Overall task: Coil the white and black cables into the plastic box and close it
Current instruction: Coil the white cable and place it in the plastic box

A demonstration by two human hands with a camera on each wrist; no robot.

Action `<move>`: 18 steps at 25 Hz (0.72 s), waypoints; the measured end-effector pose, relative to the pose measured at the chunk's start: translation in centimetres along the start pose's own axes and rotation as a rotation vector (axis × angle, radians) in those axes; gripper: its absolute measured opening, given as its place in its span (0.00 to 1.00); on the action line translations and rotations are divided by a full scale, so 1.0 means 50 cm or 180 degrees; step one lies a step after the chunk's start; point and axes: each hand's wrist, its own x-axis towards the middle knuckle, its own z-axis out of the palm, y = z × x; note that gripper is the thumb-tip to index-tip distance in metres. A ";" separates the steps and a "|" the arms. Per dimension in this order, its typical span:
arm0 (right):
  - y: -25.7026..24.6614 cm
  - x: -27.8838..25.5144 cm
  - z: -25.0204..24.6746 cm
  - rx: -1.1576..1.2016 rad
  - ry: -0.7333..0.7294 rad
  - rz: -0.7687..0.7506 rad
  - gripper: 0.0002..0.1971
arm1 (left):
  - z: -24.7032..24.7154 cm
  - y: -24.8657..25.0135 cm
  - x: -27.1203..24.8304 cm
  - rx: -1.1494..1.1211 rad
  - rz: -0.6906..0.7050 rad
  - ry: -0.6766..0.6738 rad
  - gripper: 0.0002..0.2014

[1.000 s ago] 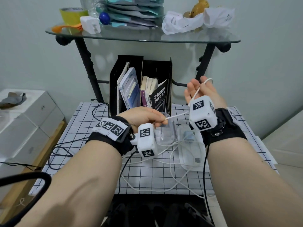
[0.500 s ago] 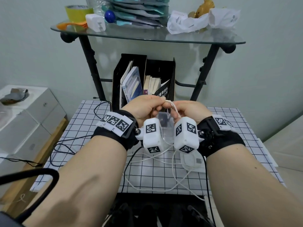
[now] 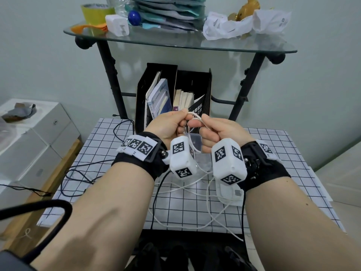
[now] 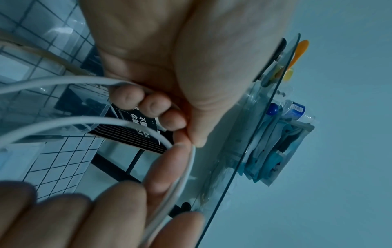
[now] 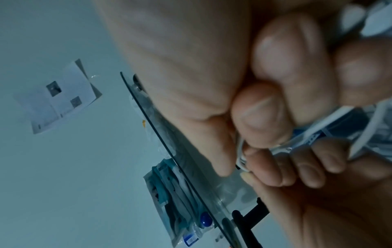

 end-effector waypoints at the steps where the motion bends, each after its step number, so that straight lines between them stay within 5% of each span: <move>1: -0.002 -0.002 0.003 0.0076 -0.0041 -0.0002 0.17 | 0.000 -0.001 0.002 -0.0049 0.0002 0.0028 0.13; 5: -0.007 -0.007 0.009 0.0399 -0.0151 -0.0090 0.15 | -0.011 0.000 0.004 -0.0287 -0.0010 0.0139 0.13; 10: -0.025 -0.001 0.006 0.0928 -0.0477 -0.0154 0.15 | -0.011 -0.008 -0.004 -0.0149 -0.0043 -0.0285 0.13; 18: -0.008 0.002 0.011 0.0780 -0.0085 -0.0002 0.14 | -0.009 -0.012 0.007 -0.0407 -0.0133 -0.0340 0.08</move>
